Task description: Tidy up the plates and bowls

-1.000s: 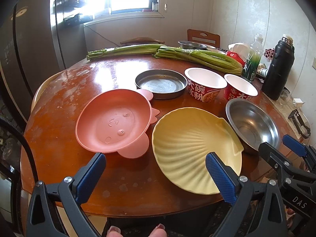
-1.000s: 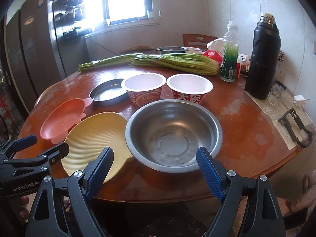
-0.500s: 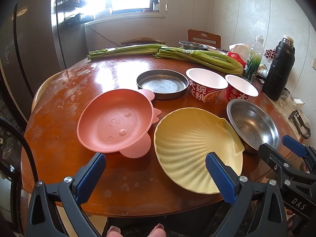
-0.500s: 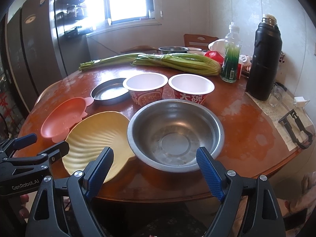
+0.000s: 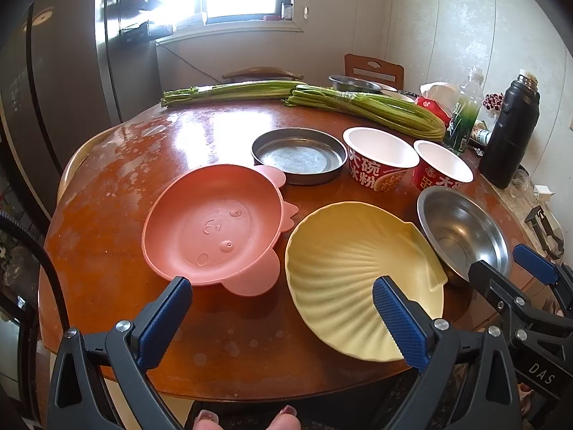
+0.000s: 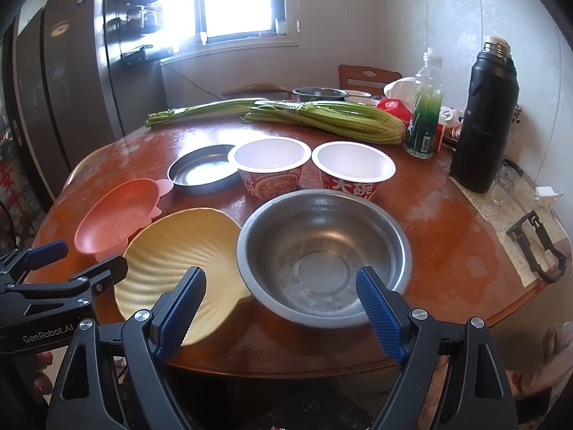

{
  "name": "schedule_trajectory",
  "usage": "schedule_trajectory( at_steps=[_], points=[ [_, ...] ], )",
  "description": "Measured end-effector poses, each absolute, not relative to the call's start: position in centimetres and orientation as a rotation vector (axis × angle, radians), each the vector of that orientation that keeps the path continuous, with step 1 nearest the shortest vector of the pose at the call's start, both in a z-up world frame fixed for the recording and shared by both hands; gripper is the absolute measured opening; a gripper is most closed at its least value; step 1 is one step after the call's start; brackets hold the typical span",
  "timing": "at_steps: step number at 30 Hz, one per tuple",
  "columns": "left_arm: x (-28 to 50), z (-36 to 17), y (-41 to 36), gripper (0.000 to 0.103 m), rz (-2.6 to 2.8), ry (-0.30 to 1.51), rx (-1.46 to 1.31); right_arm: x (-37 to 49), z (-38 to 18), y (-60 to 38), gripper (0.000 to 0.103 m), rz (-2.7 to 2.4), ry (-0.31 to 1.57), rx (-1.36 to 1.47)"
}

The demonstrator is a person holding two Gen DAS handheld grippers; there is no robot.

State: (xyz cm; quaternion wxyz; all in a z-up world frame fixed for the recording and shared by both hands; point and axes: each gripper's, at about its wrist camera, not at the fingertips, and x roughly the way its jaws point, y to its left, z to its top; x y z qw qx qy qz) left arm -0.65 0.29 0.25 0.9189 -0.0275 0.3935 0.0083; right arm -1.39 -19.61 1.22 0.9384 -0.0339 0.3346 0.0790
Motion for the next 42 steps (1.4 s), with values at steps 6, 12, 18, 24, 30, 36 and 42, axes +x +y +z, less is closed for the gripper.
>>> schedule_trajectory(
  at_steps=[6, 12, 18, 24, 30, 36, 42],
  points=[
    [0.0, 0.5, 1.3, 0.101, 0.024, 0.811, -0.066, -0.2, 2.1, -18.0, 0.087, 0.189, 0.681, -0.085],
    [0.6, 0.9, 3.4, 0.101, 0.058, 0.812, -0.094, 1.6, 3.5, -15.7, 0.087, 0.243, 0.662, -0.089],
    [1.1, 1.1, 6.1, 0.101, 0.103, 0.815, -0.132, 3.4, 4.2, -13.2, 0.087, 0.276, 0.655, -0.120],
    [1.5, 0.6, 8.5, 0.101, 0.139, 0.831, -0.175, 4.8, 3.9, -11.3, 0.087, 0.323, 0.679, -0.129],
    [1.7, -0.2, 10.4, 0.101, 0.164, 0.851, -0.212, 6.4, 3.2, -9.4, 0.087, 0.380, 0.716, -0.143],
    [2.2, -1.7, 12.7, 0.101, 0.163, 0.902, -0.285, 8.7, 2.0, -7.5, 0.087, 0.438, 0.786, -0.165],
    [3.1, -2.7, 13.7, 0.101, 0.135, 0.926, -0.359, 10.9, -0.1, -5.5, 0.087, 0.466, 0.872, -0.171]
  ],
)
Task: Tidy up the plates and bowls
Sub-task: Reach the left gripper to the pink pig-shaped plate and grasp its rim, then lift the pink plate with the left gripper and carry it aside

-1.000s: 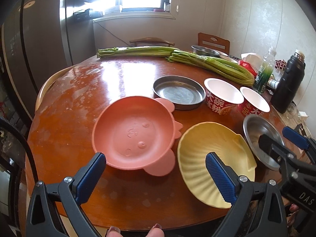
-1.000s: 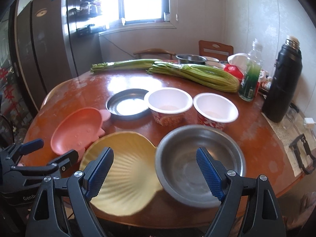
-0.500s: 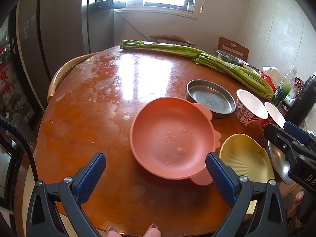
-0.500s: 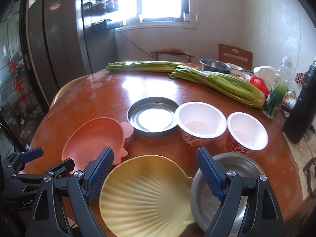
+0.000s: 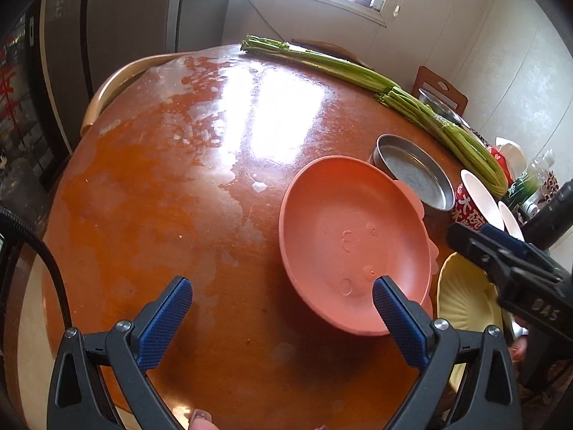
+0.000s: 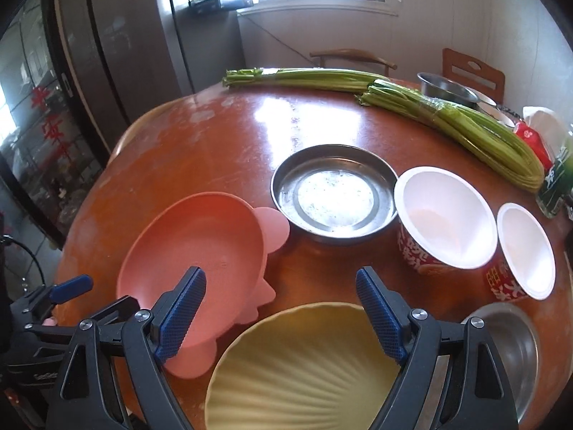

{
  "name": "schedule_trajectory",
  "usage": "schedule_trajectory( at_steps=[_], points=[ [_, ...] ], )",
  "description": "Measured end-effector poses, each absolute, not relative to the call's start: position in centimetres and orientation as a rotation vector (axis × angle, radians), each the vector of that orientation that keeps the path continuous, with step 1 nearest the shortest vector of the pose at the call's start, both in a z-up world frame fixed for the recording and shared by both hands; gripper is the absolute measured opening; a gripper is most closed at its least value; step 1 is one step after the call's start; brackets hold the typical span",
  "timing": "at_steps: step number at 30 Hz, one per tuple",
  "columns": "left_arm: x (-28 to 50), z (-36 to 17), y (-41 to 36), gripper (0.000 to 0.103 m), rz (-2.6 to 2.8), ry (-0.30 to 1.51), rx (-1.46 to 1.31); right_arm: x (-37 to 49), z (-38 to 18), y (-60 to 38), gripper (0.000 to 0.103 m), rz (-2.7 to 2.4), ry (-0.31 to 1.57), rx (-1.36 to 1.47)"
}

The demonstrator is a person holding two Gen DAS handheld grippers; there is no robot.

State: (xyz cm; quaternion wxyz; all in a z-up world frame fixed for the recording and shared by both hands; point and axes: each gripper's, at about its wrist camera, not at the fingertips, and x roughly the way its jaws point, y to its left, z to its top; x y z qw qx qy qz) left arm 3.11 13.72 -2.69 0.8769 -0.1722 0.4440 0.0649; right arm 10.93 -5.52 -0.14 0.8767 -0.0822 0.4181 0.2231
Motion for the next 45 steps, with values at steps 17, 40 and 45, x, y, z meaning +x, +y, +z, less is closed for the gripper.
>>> schedule_trajectory(
  at_steps=[17, 40, 45],
  points=[
    [5.8, -3.5, 13.2, 0.076, 0.087, 0.979, -0.359, 12.2, -3.7, -3.0, 0.066, 0.531, 0.953, -0.278],
    [8.4, -1.4, 14.8, 0.039, 0.030, 0.956, -0.373, 10.0, -1.5, 1.0, 0.057, 0.692, 0.912, -0.280],
    [8.6, -1.7, 15.7, 0.039, 0.065, 0.965, -0.376, 10.0, -0.9, 0.9, 0.057, 0.677, 0.894, -0.278]
  ],
)
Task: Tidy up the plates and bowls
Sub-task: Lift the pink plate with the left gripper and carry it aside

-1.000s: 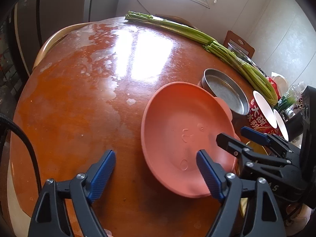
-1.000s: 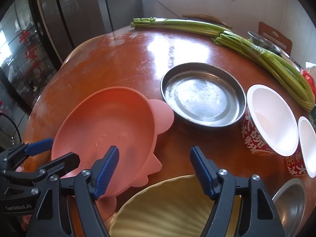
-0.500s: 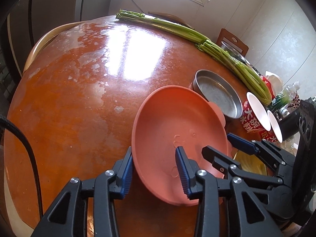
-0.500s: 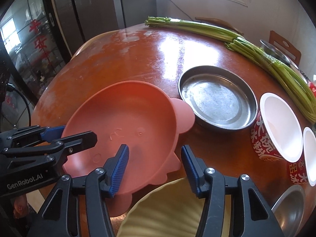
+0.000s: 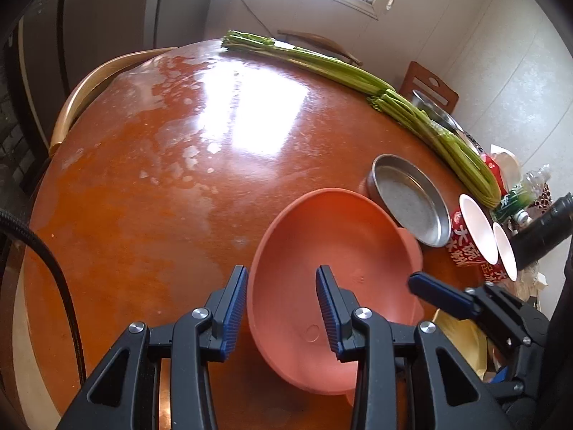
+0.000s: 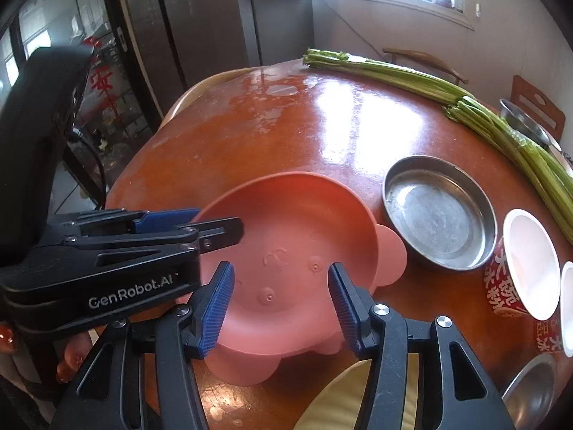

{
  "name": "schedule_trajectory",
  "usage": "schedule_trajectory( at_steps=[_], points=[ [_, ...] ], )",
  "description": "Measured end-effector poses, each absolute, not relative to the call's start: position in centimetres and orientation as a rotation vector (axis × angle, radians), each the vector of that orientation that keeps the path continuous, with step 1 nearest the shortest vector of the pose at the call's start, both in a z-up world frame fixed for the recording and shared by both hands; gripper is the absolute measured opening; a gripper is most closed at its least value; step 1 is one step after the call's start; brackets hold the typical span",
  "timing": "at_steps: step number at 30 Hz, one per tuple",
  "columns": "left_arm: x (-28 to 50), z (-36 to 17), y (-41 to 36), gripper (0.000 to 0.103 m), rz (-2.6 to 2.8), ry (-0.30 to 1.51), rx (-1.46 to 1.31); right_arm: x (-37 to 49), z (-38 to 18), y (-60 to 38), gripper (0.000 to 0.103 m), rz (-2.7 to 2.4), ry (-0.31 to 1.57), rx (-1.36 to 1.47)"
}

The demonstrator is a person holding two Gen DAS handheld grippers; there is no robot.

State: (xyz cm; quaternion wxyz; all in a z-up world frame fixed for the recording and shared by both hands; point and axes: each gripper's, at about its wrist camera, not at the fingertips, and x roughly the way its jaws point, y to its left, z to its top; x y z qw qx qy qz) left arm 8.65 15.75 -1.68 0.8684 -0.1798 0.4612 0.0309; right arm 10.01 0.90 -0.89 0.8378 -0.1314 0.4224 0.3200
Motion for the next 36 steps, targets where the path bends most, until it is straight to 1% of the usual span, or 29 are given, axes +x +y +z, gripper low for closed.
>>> schedule_trajectory(
  at_steps=[8, 16, 21, 36],
  points=[
    [8.0, -2.0, 15.8, 0.039, 0.069, 0.973, -0.380, 12.9, -1.9, -2.4, 0.057, 0.558, 0.961, -0.217],
    [8.7, -2.8, 14.8, 0.039, 0.039, 0.998, -0.377, 12.8, -3.6, -1.2, 0.057, 0.642, 1.026, -0.209],
    [9.0, -2.6, 15.3, 0.039, 0.058, 0.990, -0.368, 11.7, -3.8, -0.5, 0.057, 0.653, 1.015, -0.228],
    [11.2, -1.3, 18.7, 0.039, 0.102, 0.951, -0.341, 10.9, -1.2, 2.6, 0.057, 0.672, 0.945, -0.169]
  ],
)
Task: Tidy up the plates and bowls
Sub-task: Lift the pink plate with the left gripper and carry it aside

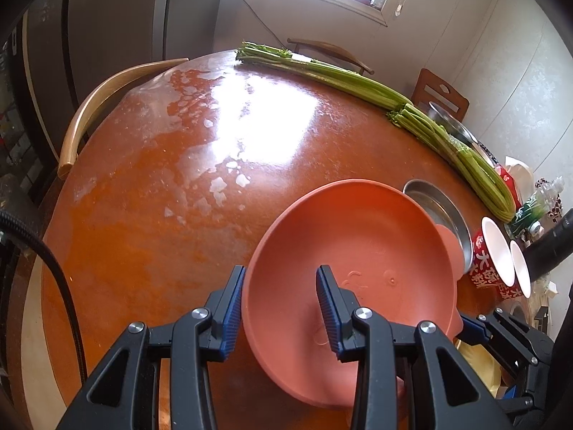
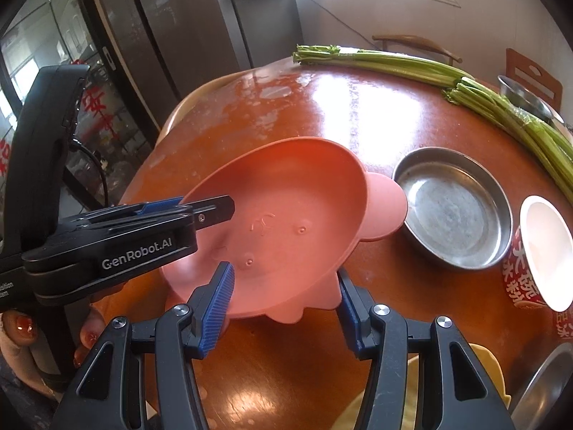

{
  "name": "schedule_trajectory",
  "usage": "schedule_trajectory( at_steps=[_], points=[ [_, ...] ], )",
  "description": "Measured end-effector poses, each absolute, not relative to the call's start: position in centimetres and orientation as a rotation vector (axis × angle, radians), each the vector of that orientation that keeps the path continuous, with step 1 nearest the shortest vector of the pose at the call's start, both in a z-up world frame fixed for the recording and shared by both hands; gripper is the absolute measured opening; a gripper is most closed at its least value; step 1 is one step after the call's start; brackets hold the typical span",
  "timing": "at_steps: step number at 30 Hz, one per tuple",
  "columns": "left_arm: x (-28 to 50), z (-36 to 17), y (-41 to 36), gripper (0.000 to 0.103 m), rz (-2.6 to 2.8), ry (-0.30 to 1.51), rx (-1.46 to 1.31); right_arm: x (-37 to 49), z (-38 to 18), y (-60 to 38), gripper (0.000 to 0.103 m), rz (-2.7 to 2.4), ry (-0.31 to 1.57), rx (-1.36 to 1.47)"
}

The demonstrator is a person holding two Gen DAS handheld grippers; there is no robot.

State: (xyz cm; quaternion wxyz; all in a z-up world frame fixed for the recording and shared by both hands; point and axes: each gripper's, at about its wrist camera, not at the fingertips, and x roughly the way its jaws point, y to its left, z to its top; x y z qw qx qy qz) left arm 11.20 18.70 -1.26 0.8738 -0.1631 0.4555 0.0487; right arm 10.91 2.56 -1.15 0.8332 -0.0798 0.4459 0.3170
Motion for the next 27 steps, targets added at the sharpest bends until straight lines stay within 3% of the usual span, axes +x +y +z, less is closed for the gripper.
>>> schedule_trajectory(
  at_steps=[27],
  points=[
    [13.9, -3.5, 19.0, 0.039, 0.125, 0.980, -0.326, 11.5, -3.6, 3.2, 0.057, 0.640, 1.035, -0.151]
  ],
)
